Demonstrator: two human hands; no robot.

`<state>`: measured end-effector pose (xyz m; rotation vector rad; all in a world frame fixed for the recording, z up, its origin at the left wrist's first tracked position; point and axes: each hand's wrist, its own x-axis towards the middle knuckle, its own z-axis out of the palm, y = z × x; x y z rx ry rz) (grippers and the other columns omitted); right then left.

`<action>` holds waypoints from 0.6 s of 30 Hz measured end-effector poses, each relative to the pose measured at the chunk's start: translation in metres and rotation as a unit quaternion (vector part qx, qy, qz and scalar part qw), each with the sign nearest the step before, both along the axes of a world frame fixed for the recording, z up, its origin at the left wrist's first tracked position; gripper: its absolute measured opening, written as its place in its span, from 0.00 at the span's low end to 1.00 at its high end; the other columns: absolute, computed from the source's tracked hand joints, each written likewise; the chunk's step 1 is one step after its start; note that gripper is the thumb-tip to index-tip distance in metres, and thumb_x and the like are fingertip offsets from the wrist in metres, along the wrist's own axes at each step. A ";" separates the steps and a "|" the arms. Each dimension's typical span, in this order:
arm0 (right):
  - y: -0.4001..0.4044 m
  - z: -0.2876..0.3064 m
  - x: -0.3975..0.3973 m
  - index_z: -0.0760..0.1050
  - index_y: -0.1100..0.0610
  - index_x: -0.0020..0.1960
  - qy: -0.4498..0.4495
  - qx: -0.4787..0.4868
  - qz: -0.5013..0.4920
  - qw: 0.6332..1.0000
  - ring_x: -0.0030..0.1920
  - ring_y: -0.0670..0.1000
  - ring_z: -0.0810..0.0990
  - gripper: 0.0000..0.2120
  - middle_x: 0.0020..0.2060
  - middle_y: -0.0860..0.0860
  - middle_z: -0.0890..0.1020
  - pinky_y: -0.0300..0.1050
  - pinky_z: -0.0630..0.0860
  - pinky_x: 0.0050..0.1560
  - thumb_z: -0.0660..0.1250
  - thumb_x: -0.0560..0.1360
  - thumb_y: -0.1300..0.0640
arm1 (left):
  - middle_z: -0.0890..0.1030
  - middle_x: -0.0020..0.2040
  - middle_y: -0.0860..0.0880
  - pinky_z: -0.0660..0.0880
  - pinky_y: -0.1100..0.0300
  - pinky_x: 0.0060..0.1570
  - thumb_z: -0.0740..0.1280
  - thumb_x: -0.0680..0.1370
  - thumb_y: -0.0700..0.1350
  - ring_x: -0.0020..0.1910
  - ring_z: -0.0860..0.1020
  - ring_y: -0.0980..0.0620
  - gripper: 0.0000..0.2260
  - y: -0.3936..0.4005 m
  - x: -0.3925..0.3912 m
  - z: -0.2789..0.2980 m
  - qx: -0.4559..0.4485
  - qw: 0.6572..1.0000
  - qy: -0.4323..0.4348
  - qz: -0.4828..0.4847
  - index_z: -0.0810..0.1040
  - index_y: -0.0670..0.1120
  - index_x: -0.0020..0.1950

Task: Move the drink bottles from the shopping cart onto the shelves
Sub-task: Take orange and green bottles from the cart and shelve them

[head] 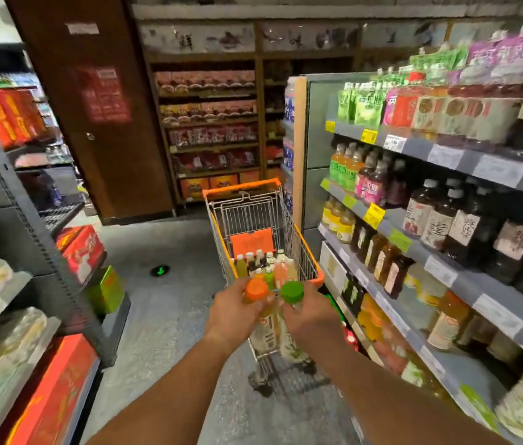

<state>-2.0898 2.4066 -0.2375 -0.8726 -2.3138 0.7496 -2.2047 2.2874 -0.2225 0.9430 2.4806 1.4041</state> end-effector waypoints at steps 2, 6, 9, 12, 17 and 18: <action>0.032 0.002 -0.036 0.69 0.50 0.61 -0.005 0.000 0.020 1.000 0.43 0.54 0.79 0.26 0.42 0.49 0.79 0.47 0.73 0.40 0.59 0.70 0.34 | 0.80 0.41 0.70 0.70 0.77 0.34 0.76 0.69 0.58 0.42 0.77 0.73 0.11 0.025 -0.028 0.003 0.023 1.000 -0.012 0.008 0.77 0.67 0.48; 0.086 -0.007 -0.109 0.69 0.48 0.60 -0.041 -0.012 0.019 0.999 0.50 0.58 0.80 0.23 0.49 0.52 0.81 0.51 0.75 0.46 0.61 0.71 0.35 | 0.77 0.42 0.75 0.67 0.72 0.33 0.74 0.70 0.62 0.42 0.74 0.77 0.11 0.078 -0.090 -0.006 0.030 0.999 0.010 0.021 0.75 0.69 0.48; 0.121 -0.022 -0.164 0.68 0.47 0.56 -0.067 -0.021 0.002 0.998 0.48 0.58 0.80 0.19 0.47 0.51 0.81 0.52 0.76 0.47 0.62 0.73 0.36 | 0.76 0.41 0.76 0.66 0.75 0.34 0.74 0.70 0.60 0.42 0.74 0.77 0.10 0.117 -0.148 -0.024 0.033 0.999 0.009 0.015 0.74 0.69 0.45; 0.154 -0.041 -0.221 0.68 0.47 0.56 -0.081 -0.029 -0.012 0.996 0.48 0.59 0.80 0.19 0.47 0.52 0.82 0.53 0.77 0.47 0.62 0.73 0.36 | 0.77 0.40 0.76 0.66 0.79 0.36 0.75 0.71 0.56 0.41 0.74 0.77 0.10 0.155 -0.209 -0.043 0.035 0.999 -0.009 -0.002 0.75 0.65 0.44; 0.204 -0.067 -0.299 0.67 0.46 0.61 -0.109 -0.057 -0.030 0.992 0.51 0.60 0.80 0.22 0.51 0.52 0.82 0.54 0.77 0.49 0.63 0.73 0.36 | 0.80 0.43 0.65 0.69 0.71 0.40 0.74 0.72 0.57 0.42 0.76 0.68 0.16 0.211 -0.296 -0.076 -0.037 0.999 -0.033 -0.020 0.78 0.58 0.58; 0.214 -0.072 -0.312 0.66 0.46 0.62 -0.112 -0.062 -0.030 0.991 0.51 0.60 0.80 0.23 0.51 0.52 0.81 0.55 0.77 0.49 0.63 0.73 0.36 | 0.81 0.47 0.62 0.71 0.67 0.43 0.74 0.72 0.57 0.46 0.78 0.62 0.19 0.222 -0.310 -0.082 -0.047 0.998 -0.033 -0.019 0.77 0.56 0.60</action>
